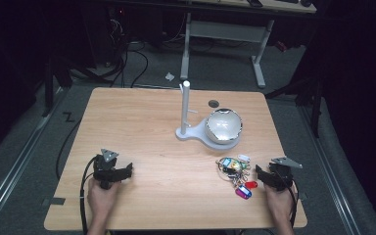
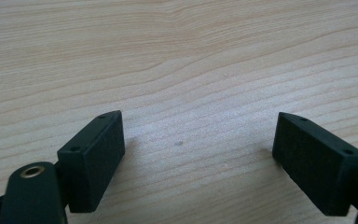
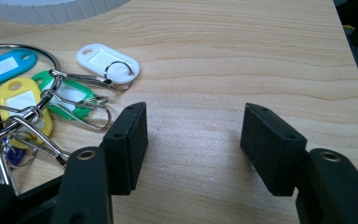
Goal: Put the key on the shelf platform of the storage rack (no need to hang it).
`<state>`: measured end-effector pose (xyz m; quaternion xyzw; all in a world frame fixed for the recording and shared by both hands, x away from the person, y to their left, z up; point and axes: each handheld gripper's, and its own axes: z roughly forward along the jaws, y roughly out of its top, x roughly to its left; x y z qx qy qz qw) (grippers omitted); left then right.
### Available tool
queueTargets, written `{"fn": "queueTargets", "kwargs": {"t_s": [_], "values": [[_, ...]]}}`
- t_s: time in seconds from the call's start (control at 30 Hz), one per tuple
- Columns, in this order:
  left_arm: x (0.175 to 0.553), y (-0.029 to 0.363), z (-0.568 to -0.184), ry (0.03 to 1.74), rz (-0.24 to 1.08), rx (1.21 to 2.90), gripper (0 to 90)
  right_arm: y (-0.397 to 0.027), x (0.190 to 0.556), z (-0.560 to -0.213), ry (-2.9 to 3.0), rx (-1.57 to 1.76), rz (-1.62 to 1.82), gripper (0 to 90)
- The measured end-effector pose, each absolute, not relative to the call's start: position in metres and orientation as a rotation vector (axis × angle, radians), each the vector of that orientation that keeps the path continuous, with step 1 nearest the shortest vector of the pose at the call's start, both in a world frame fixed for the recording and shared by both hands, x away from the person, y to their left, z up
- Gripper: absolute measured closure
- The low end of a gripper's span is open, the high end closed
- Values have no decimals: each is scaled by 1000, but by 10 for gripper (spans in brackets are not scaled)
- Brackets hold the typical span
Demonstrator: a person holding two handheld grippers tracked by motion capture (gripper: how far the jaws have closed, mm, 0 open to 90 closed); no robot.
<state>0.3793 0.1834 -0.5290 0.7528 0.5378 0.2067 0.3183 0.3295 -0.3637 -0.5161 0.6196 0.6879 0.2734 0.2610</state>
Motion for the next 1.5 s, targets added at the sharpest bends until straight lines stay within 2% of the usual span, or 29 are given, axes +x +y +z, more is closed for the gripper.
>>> {"fn": "queueTargets", "kwargs": {"t_s": [0.53,1.5], "values": [[379,183,-529,1415,545,1980,171,-362,332,-511,1862,1731,766,426],[379,183,-529,1415,544,1980,171,-324,303,-491,1971,1599,954,436]]}}
